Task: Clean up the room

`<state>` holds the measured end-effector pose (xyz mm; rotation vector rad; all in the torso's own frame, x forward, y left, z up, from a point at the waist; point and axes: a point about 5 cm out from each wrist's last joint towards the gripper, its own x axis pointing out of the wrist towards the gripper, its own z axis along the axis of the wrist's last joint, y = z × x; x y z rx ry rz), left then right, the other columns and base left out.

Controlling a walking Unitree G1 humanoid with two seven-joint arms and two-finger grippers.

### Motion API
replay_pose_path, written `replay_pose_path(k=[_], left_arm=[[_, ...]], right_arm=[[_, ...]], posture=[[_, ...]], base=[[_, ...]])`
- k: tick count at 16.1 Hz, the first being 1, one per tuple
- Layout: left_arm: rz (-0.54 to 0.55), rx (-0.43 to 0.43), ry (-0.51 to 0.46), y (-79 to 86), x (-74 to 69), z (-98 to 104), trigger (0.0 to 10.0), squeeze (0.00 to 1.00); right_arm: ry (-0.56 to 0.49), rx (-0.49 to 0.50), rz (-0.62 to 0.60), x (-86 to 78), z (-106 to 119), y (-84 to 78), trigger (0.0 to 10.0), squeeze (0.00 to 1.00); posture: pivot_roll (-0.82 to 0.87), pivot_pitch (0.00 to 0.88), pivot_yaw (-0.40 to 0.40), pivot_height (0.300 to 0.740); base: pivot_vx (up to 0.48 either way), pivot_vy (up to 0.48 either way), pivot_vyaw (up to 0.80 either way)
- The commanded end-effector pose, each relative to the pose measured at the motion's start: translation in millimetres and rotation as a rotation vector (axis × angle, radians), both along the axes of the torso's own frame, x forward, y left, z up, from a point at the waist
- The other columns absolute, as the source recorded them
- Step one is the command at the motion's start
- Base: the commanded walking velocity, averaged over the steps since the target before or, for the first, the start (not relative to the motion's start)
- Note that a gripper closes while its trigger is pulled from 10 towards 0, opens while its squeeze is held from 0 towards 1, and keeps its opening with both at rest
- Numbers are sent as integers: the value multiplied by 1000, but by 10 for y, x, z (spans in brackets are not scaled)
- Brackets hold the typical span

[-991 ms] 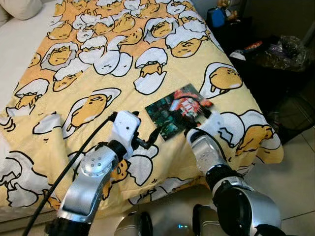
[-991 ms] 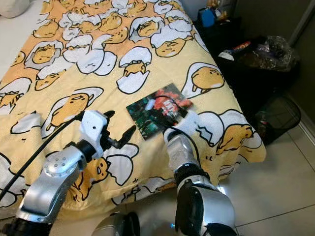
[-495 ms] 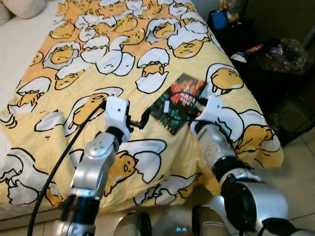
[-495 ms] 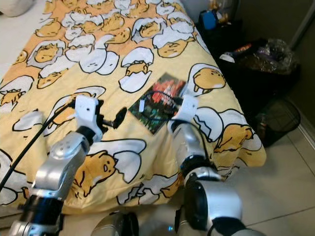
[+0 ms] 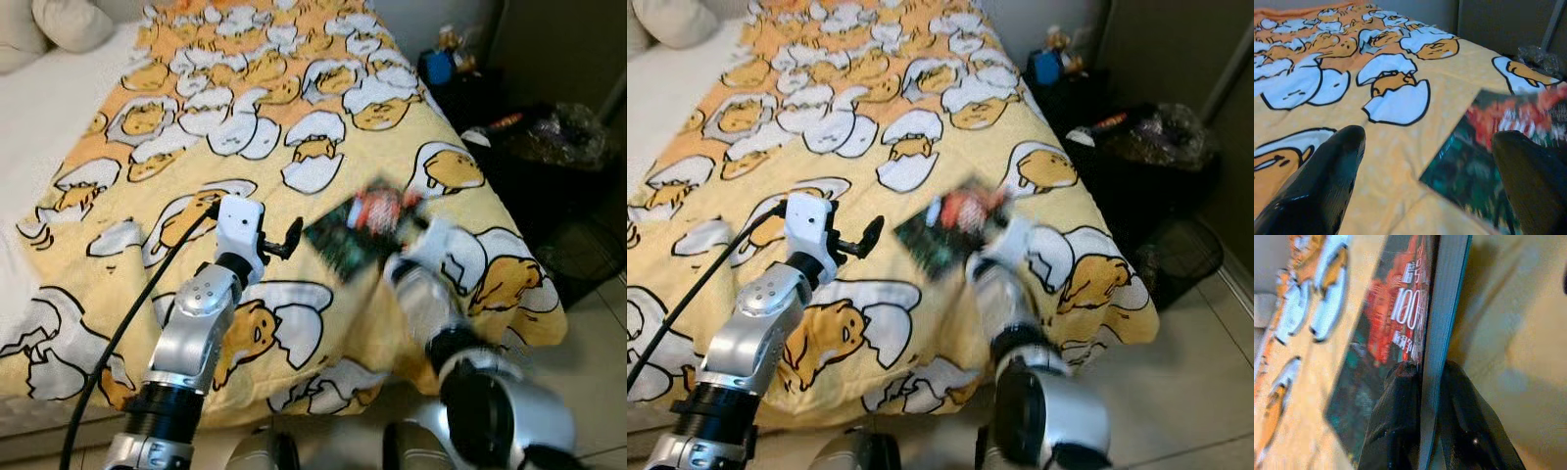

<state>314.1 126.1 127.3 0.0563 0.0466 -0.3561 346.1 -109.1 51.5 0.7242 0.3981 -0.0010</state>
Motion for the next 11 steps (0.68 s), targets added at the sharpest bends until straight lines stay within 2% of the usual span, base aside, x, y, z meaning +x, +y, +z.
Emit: replay_pose_path(k=[1, 2, 3, 5, 8, 9, 10, 11], left_arm=[[2, 24, 3, 49, 1, -18, 10000, 0], [0, 27, 2, 51, 5, -17, 10000, 0], [-1, 28, 1, 47, 9, -16, 10000, 0], [-8, 32, -4, 32, 4, -7, 10000, 0], [-12, 36, 0, 28, -12, -22, 10000, 0], [-13, 39, -1, 31, -16, -23, 10000, 0], [-12, 44, -1, 48, -19, -25, 10000, 0], [-11, 45, -1, 54, -19, -25, 10000, 0]], right_arm=[[45, -71, 98, -57, -60, 208, 3843, 0], [41, -151, 113, -47, -50, 196, 10000, 0], [30, -196, 111, -27, -25, 176, 10000, 1000], [-2, -225, 110, 20, 46, 168, 10000, 1000], [21, -245, 130, 5, 24, 217, 10000, 1000], [23, -253, 140, -3, 18, 243, 10000, 0], [29, -240, 141, -15, 9, 280, 2196, 0], [32, -225, 140, -19, 5, 292, 0, 0]], posture=[[-62, 64, 138, 723], [-63, 70, 141, 723], [-63, 70, 141, 723], [-65, 79, 143, 723], [-61, 86, 142, 723], [-57, 89, 143, 723], [-54, 92, 144, 723], [-52, 93, 144, 723]], base=[[0, 0, 0], [0, 0, 0], [0, 0, 0], [0, 0, 0], [0, 0, 0], [0, 0, 0], [0, 0, 0], [0, 0, 0]])
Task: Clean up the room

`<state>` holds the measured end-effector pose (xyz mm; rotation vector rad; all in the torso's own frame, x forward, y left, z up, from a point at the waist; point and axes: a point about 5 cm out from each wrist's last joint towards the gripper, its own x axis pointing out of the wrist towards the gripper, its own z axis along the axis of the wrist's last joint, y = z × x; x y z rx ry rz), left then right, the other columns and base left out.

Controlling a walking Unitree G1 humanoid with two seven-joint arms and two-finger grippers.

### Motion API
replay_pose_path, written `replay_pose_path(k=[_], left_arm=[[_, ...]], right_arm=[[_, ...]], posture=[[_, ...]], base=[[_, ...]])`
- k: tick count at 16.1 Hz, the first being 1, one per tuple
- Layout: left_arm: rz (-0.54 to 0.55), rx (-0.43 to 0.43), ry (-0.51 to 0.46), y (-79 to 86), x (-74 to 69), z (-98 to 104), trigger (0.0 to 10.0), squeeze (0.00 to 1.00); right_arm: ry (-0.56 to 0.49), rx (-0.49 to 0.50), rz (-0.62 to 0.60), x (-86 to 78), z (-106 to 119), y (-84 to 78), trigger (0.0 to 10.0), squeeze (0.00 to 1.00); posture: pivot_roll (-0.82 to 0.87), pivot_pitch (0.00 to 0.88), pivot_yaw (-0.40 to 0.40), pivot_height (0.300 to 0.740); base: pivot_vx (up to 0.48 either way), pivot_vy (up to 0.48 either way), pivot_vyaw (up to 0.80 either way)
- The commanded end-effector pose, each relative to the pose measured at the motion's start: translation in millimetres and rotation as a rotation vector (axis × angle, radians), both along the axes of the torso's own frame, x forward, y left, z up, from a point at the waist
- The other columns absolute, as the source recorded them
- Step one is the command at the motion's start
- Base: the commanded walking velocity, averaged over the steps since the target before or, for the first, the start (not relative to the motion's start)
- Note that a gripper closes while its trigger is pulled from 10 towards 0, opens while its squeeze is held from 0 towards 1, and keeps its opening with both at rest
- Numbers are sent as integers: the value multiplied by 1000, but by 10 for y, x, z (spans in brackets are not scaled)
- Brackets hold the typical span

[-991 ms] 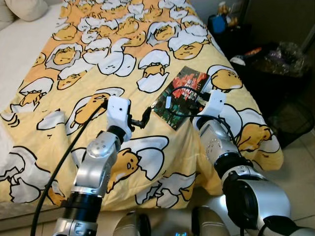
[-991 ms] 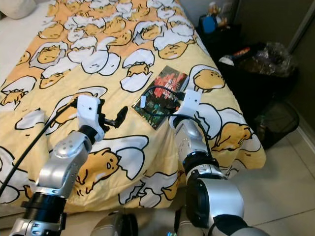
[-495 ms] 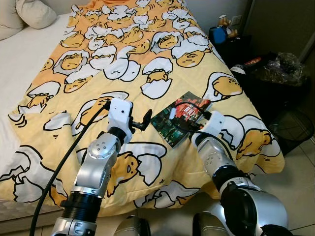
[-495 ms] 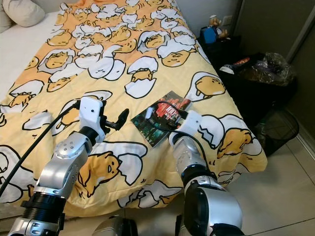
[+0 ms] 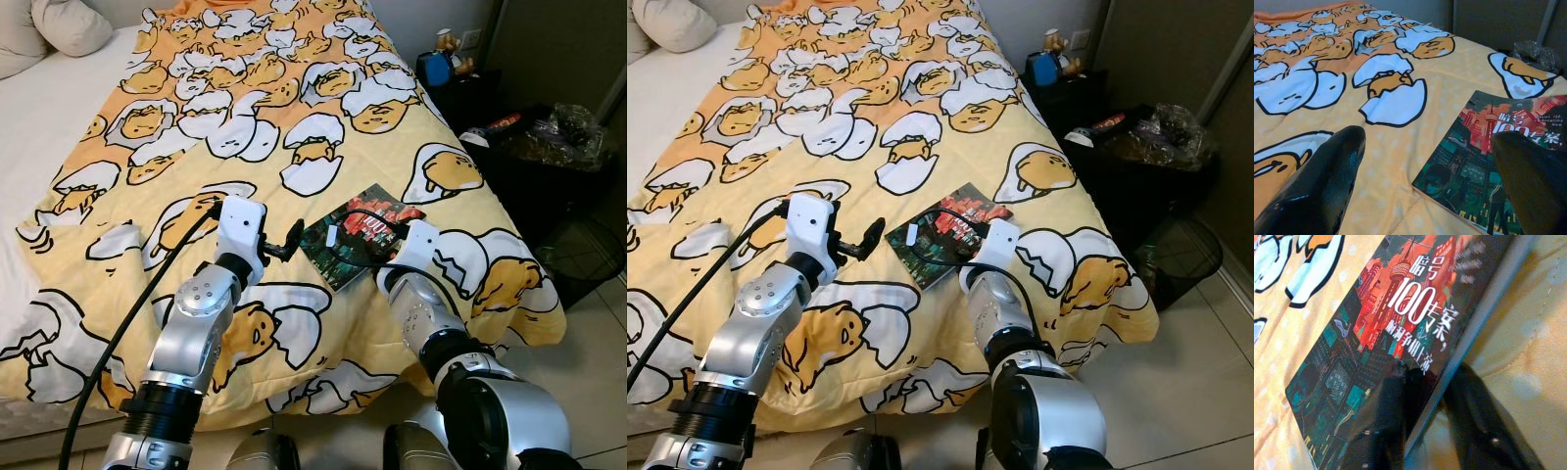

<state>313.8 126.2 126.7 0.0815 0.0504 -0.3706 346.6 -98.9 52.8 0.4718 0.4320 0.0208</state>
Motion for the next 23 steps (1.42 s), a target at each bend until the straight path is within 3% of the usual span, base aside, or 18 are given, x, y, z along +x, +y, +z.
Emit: replay_pose_path(k=[1, 6, 9, 10, 11, 12, 15, 16, 19, 23], left_arm=[[5, 22, 0, 61, -17, -20, 10000, 0], [-2, 32, -3, 68, -38, -13, 10000, 0], [-6, 37, -4, 71, -36, -7, 10000, 0], [-8, 39, -3, 69, -35, -6, 10000, 0], [-14, 42, -2, 59, -31, -6, 10000, 0], [-16, 43, -2, 52, -29, -5, 10000, 0], [-18, 43, -2, 52, -32, -6, 10000, 0], [-20, 44, -2, 55, -35, -9, 10000, 0], [-23, 45, -3, 51, -29, -8, 10000, 0], [-24, 49, -3, 55, -32, -8, 10000, 0]], right_arm=[[30, 39, 60, -29, -11, 216, 0, 0], [-36, 57, 112, 46, 154, 378, 0, 0], [-117, -18, 163, 92, 287, 480, 0, 0], [-99, -7, 157, 83, 273, 496, 0, 0], [18, 85, 112, 16, 138, 494, 0, 0], [99, 131, 78, -59, 9, 470, 10000, 1000], [98, 87, 89, -88, -31, 461, 10000, 1000], [53, 27, 110, -54, 25, 469, 10000, 0], [-41, -94, 154, 33, 177, 492, 10000, 0], [-8, -42, 134, 41, 169, 477, 9725, 0]], posture=[[-51, 96, 144, 723], [-46, 107, 154, 723], [-45, 112, 160, 723], [-46, 111, 158, 723], [-47, 111, 158, 723], [-46, 110, 156, 723], [-47, 111, 157, 723], [-48, 111, 158, 723], [-49, 110, 159, 723], [-44, 109, 159, 723]], base=[[0, 0, 0], [0, 0, 0], [0, 0, 0], [0, 0, 0], [0, 0, 0], [0, 0, 0], [0, 0, 0], [0, 0, 0], [0, 0, 0], [0, 0, 0]])
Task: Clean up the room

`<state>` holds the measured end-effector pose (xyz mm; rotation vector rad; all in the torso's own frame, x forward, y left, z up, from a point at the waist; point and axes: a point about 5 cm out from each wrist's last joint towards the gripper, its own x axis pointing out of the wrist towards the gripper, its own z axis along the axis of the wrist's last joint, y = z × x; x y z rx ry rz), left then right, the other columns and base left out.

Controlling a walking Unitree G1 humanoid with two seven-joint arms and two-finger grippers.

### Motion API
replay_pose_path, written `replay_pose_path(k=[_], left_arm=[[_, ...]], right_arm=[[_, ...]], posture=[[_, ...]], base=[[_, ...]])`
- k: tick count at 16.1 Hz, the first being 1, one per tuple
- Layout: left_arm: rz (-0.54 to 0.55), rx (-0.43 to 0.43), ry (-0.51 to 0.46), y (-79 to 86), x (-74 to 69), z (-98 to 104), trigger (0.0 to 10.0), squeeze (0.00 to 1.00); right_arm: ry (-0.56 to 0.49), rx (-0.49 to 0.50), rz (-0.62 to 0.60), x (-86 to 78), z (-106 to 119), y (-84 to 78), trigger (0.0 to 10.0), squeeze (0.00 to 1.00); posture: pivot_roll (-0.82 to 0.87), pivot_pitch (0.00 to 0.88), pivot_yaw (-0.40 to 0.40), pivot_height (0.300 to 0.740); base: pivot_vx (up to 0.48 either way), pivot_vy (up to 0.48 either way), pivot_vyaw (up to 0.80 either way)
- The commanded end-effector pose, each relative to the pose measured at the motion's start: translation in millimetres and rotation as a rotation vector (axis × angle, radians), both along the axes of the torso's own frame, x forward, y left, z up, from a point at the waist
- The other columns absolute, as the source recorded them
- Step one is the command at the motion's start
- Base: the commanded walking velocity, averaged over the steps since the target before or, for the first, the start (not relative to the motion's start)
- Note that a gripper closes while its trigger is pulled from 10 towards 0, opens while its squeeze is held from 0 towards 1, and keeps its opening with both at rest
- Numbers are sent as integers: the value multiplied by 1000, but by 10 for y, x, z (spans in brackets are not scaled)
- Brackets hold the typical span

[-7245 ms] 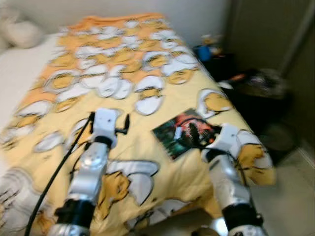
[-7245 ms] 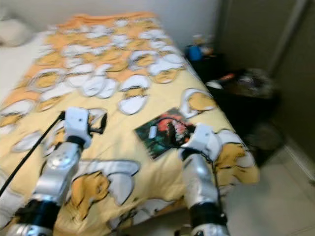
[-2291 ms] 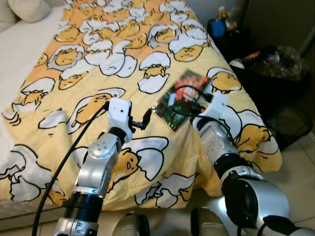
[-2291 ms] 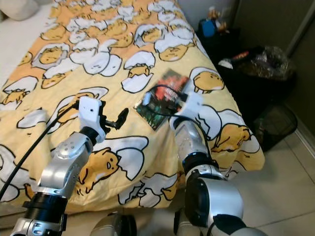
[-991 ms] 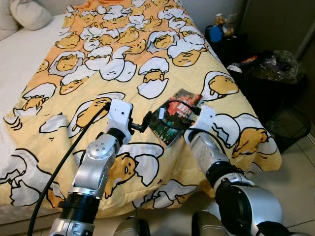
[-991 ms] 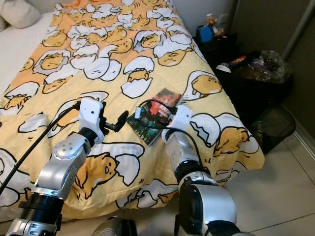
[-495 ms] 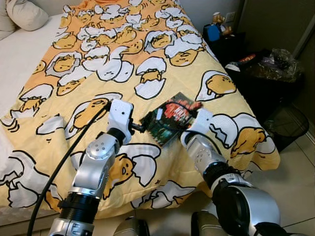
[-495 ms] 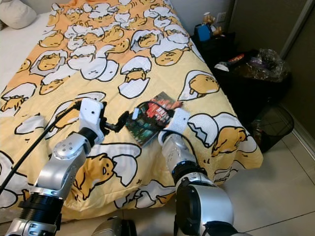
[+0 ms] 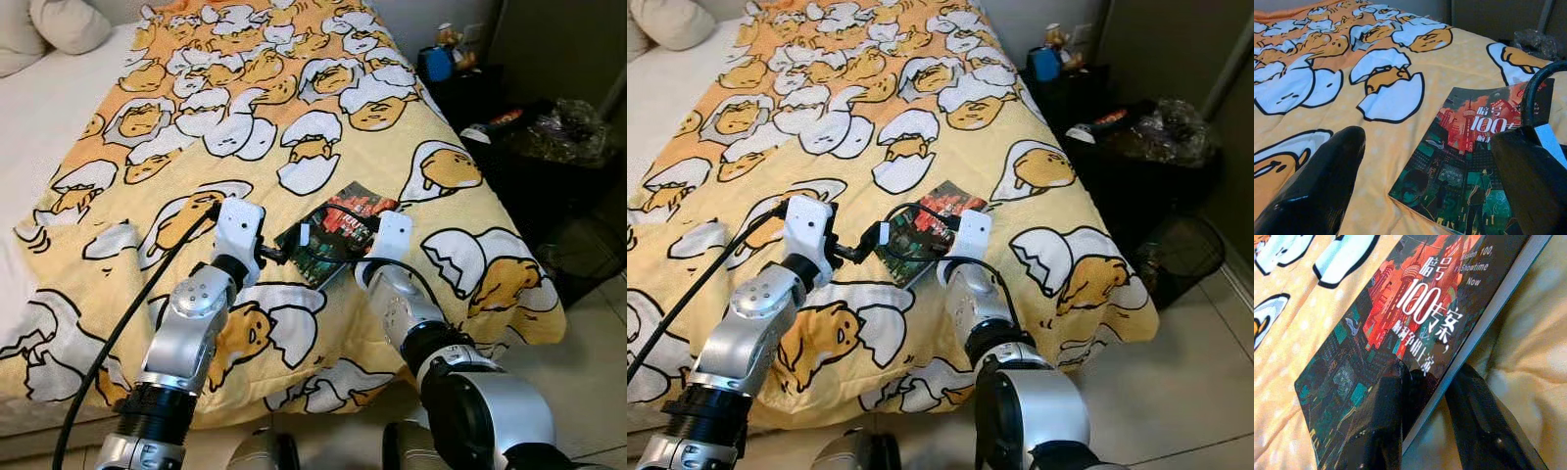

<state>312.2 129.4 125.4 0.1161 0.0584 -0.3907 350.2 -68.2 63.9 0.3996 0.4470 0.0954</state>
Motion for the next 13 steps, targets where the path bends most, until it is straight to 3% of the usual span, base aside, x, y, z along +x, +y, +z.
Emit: replay_pose_path(k=[1, 8, 9, 11, 13], left_arm=[[-4, 16, -6, 27, -18, 5, 10000, 0], [-6, 21, -9, 23, 1, 16, 10000, 0], [-6, 20, -9, 16, 4, 14, 10000, 0], [0, 16, -9, 13, 12, 5, 10000, 0], [8, 14, -9, 28, 22, 2, 10000, 0]], right_arm=[[13, 65, 31, 2, 51, 170, 0, 0], [-11, 137, 45, 20, 107, 223, 0, 0], [-42, 128, 48, 35, 141, 224, 0, 0], [-267, -2, 152, 113, 414, 316, 0, 0], [-310, -27, 147, 140, 476, 279, 0, 0]], posture=[[-43, 108, 160, 723], [-44, 105, 161, 723], [-44, 103, 161, 723], [-46, 88, 158, 723], [-49, 75, 151, 723]], base=[[0, 0, 0], [0, 0, 0], [0, 0, 0], [0, 0, 0], [0, 0, 0]])
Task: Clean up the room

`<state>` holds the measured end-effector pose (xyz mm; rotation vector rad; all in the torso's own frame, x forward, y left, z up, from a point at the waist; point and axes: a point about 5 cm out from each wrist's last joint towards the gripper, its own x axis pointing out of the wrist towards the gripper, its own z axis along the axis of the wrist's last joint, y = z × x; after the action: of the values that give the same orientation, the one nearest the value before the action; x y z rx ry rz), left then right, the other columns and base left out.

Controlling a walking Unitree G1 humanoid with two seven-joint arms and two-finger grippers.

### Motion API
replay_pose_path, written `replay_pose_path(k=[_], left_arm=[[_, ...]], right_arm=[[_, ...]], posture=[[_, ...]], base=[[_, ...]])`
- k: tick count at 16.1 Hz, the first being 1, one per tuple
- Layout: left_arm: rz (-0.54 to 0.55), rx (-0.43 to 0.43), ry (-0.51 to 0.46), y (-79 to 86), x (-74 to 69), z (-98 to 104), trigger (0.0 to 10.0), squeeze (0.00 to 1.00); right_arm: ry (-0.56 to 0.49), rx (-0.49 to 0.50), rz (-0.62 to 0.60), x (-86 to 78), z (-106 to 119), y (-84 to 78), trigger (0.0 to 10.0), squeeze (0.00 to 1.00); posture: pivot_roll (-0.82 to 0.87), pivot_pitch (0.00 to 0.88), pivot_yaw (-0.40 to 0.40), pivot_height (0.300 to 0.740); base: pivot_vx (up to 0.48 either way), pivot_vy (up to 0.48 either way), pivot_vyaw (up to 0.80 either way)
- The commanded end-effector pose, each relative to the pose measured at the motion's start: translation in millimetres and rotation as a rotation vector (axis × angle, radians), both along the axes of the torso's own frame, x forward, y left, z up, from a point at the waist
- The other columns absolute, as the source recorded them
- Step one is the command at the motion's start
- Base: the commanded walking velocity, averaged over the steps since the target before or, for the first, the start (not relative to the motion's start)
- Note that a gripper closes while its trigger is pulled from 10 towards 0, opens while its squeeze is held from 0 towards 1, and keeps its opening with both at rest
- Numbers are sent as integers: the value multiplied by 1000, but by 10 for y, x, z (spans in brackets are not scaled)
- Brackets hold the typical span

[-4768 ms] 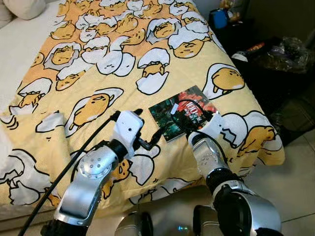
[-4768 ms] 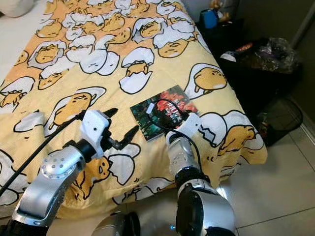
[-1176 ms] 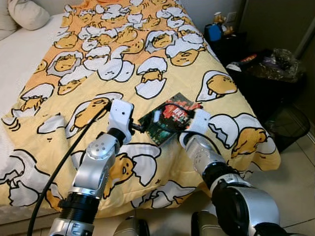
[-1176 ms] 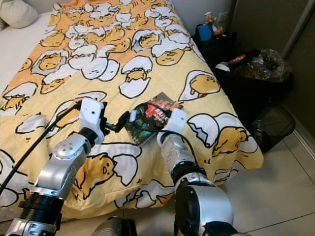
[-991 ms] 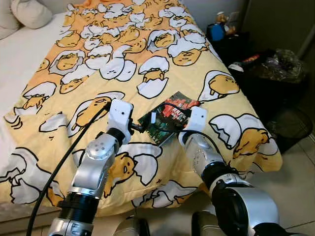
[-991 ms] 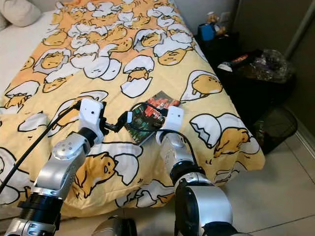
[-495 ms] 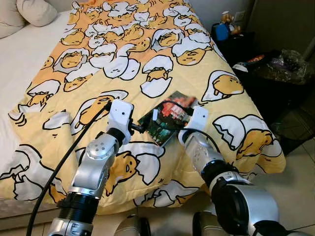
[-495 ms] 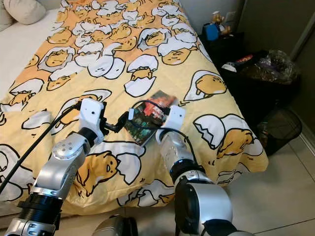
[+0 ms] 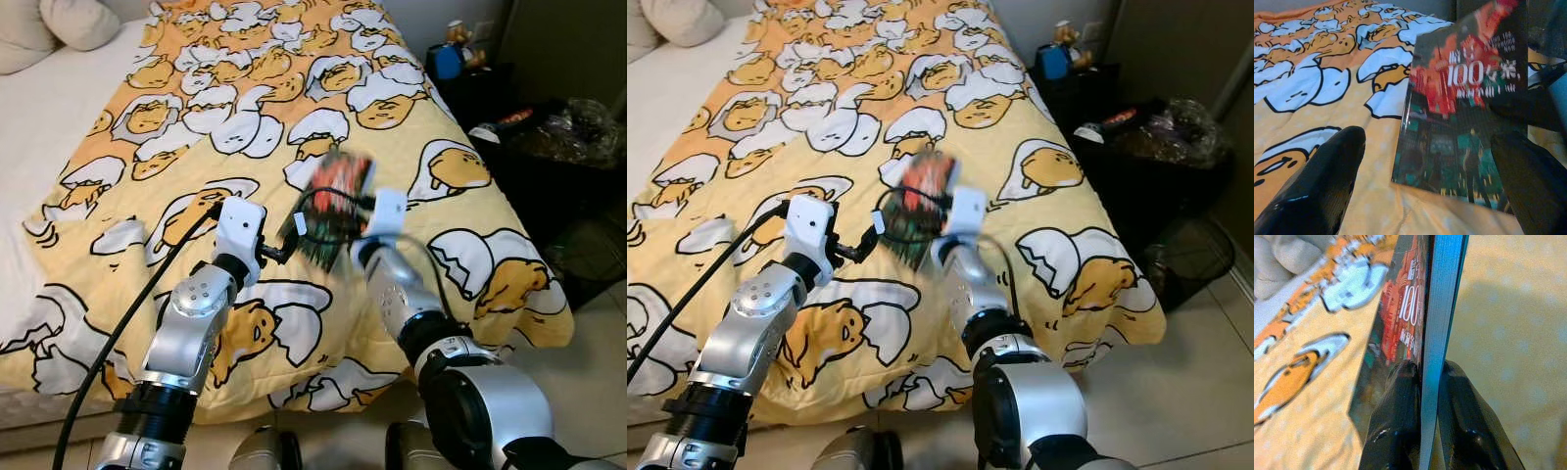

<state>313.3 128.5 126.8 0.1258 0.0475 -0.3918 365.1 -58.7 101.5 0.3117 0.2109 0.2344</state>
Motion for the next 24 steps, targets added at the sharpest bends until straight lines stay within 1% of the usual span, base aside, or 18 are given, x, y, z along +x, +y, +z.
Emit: replay_pose_path(k=[1, 2, 4, 5, 6, 7, 8, 10, 11, 12, 14, 16, 17, 18, 19, 21, 23, 24], left_arm=[[14, 6, 2, 40, 18, -11, 10000, 0], [22, 3, -2, 45, 35, -3, 10000, 0], [31, -1, -2, 56, 41, -5, 10000, 0], [75, -33, 12, 112, 57, -19, 10000, 0], [259, -144, 53, 346, 119, -47, 10000, 0], [361, -189, 68, 488, 136, -68, 10000, 0], [417, -204, 69, 582, 141, -92, 10000, 0], [435, -205, 64, 610, 146, -101, 10000, 0], [438, -205, 49, 593, 171, -93, 10000, 0], [438, -206, 45, 587, 177, -91, 10000, 0], [437, -211, 33, 564, 185, -84, 10000, 0], [396, -157, -1, 465, 235, -43, 10000, 0], [389, -144, -2, 442, 246, -44, 10000, 0], [382, -109, -4, 401, 270, -53, 10000, 0], [387, -97, 1, 382, 282, -66, 10000, 0], [394, -95, 11, 362, 280, -93, 10000, 0], [381, -101, 35, 272, 250, -174, 10000, 0], [362, -93, 41, 202, 219, -214, 10000, 0]], right_arm=[[-61, 2, 38, 0, 110, 150, 0, 0], [-99, -32, 15, 20, 141, 63, 0, 0], [-147, -67, -1, 35, 191, 7, 0, 0], [-225, -138, -23, 48, 275, -65, 0, 0], [-333, -272, -74, 33, 355, -219, 0, 0], [-363, -313, -110, 3, 355, -331, 0, 0], [-378, -353, -138, -62, 308, -455, 0, 0], [-395, -384, -152, -129, 273, -533, 0, 0], [-408, -413, -180, -217, 234, -626, 0, 0], [-412, -429, -190, -239, 228, -650, 0, 0], [-454, -487, -215, -330, 242, -706, 0, 0], [-404, -452, -200, -403, 144, -722, 0, 0], [-403, -460, -200, -404, 134, -727, 0, 0], [-389, -436, -214, -374, 138, -740, 0, 0], [-388, -413, -222, -347, 173, -744, 0, 0], [-396, -447, -219, -331, 199, -762, 0, 0], [-357, -447, -226, -340, 131, -831, 0, 0], [-316, -438, -237, -363, 45, -885, 0, 0]], posture=[[-50, 70, 148, 723], [-54, 63, 146, 723], [-58, 59, 145, 723], [-62, 49, 139, 723], [-64, 35, 134, 723], [-68, 27, 127, 723], [-78, 6, 109, 723], [-81, 0, 104, 723], [-91, 0, 86, 723], [-92, 0, 84, 723], [-93, 0, 73, 723], [-112, 0, 80, 723], [-113, 0, 81, 723], [-127, 0, 89, 723], [-133, 0, 95, 723], [-136, 0, 98, 723], [-130, 0, 100, 723], [-125, 0, 96, 723]], base=[[0, 0, 0], [0, 0, 0], [0, 0, 0], [0, 0, 0], [0, 0, 0], [0, 0, 0], [0, 0, 0], [0, 0, 0], [0, 0, 0], [0, 0, 0], [0, 0, 0], [0, 480, 0], [0, 480, 0], [0, 480, 0], [0, 480, 0], [0, 480, 0], [0, 480, 0], [0, 480, 500]])
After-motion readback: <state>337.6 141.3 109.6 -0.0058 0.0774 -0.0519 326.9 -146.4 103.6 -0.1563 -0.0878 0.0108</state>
